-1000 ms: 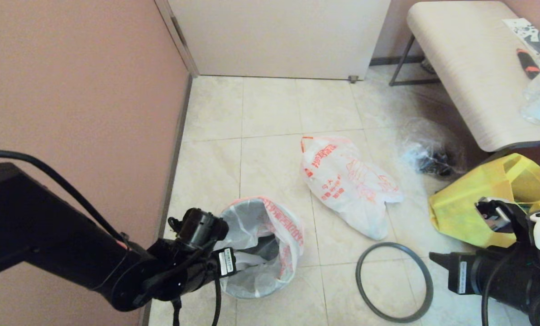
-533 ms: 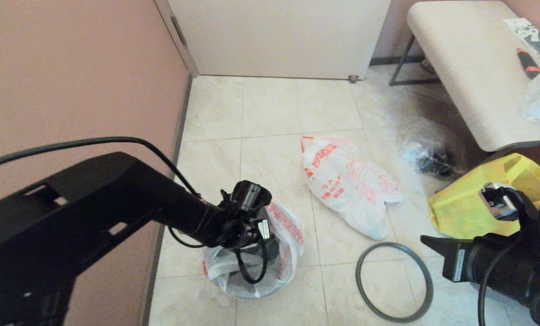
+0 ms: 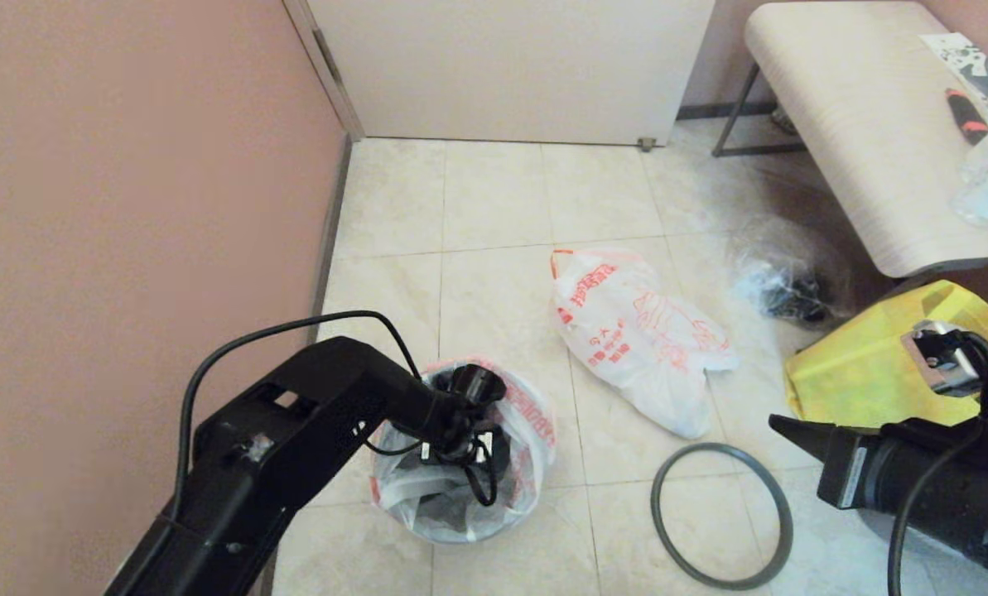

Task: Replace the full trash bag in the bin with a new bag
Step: Put the new garbage bag on the trash can

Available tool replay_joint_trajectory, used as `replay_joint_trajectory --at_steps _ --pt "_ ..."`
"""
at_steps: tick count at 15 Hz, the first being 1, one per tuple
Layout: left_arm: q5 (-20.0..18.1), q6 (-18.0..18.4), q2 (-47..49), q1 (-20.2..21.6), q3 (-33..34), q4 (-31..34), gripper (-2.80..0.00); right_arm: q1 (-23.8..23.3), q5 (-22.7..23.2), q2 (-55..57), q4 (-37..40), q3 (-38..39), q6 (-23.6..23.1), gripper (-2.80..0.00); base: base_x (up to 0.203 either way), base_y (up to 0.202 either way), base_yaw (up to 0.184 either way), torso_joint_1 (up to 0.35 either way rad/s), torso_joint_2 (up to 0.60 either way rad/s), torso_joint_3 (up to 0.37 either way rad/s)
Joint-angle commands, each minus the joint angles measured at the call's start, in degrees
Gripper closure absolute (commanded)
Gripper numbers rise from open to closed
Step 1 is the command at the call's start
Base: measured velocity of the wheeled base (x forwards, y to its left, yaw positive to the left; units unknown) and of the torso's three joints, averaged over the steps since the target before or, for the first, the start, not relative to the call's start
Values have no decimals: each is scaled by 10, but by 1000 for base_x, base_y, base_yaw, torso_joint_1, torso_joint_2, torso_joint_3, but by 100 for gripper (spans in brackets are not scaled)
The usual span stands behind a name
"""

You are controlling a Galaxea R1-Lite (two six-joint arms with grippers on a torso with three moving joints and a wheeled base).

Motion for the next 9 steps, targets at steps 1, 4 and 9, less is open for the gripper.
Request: replay_joint_trajectory --at_steps 1,4,9 --pt "2 36 44 12 1 -49 0 0 -1 -18 -3 0 4 0 0 0 0 0 0 0" --pt "10 59 49 20 17 -102 0 -1 -1 -27 -3 1 4 0 0 0 0 0 0 0" --pt "11 64 57 20 18 -104 0 -1 2 -34 -14 5 5 0 0 0 0 0 0 0"
